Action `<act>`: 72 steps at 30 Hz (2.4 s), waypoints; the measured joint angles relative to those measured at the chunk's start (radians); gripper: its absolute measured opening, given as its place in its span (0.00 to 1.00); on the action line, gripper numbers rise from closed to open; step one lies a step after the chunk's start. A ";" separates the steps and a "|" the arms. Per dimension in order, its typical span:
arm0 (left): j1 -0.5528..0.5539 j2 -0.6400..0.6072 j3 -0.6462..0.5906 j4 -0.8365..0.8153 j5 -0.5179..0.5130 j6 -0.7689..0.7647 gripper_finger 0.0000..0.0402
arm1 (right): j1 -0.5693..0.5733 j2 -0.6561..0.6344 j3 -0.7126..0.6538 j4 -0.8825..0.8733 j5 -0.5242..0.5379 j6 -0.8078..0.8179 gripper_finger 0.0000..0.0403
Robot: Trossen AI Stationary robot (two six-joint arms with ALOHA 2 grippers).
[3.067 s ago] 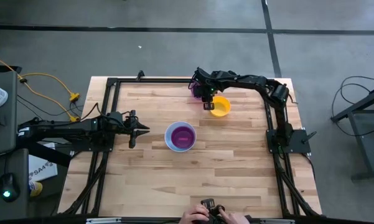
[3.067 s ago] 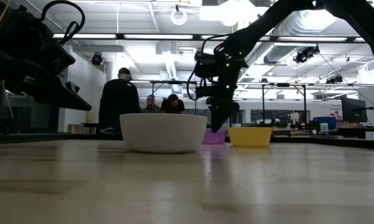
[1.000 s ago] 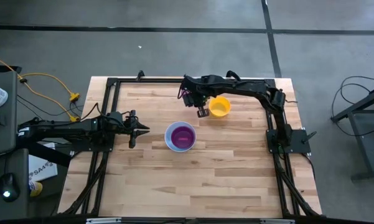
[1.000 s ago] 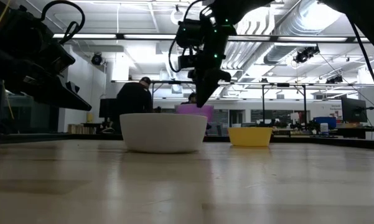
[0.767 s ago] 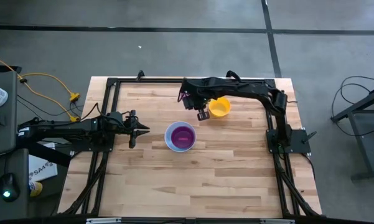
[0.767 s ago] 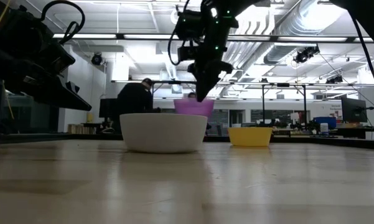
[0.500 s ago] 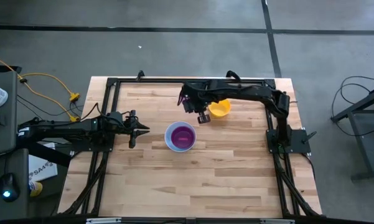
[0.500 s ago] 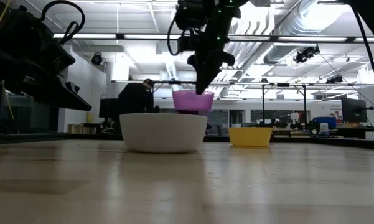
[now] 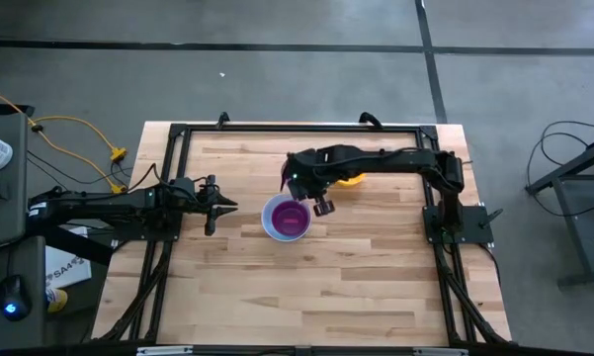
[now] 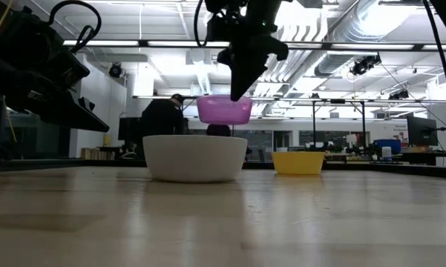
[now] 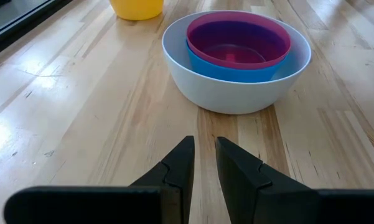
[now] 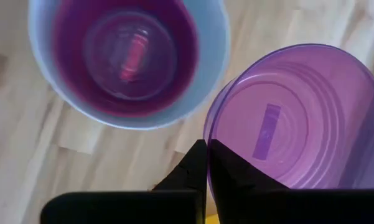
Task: Nest bowls inside each other
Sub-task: Stack the purple bowl on the pink bowl
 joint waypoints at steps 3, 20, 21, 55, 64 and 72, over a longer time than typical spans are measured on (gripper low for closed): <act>0.000 0.000 0.000 0.000 0.000 0.000 0.17 | 0.033 0.000 0.000 0.002 0.000 0.020 0.01; 0.000 0.000 0.000 0.000 0.000 0.000 0.17 | 0.160 0.001 0.000 0.034 -0.076 0.126 0.01; 0.000 0.000 0.000 0.000 0.000 0.000 0.17 | 0.163 0.001 0.000 0.036 -0.076 0.126 0.01; 0.000 0.000 0.000 0.000 0.000 0.000 0.17 | 0.206 0.151 0.132 -0.011 -0.102 0.124 0.01; 0.000 0.000 0.000 0.000 0.000 0.000 0.17 | 0.199 0.164 0.126 0.029 -0.109 0.142 0.01; 0.000 0.000 0.000 0.000 0.000 0.000 0.17 | 0.192 0.164 0.108 0.047 -0.141 0.170 0.01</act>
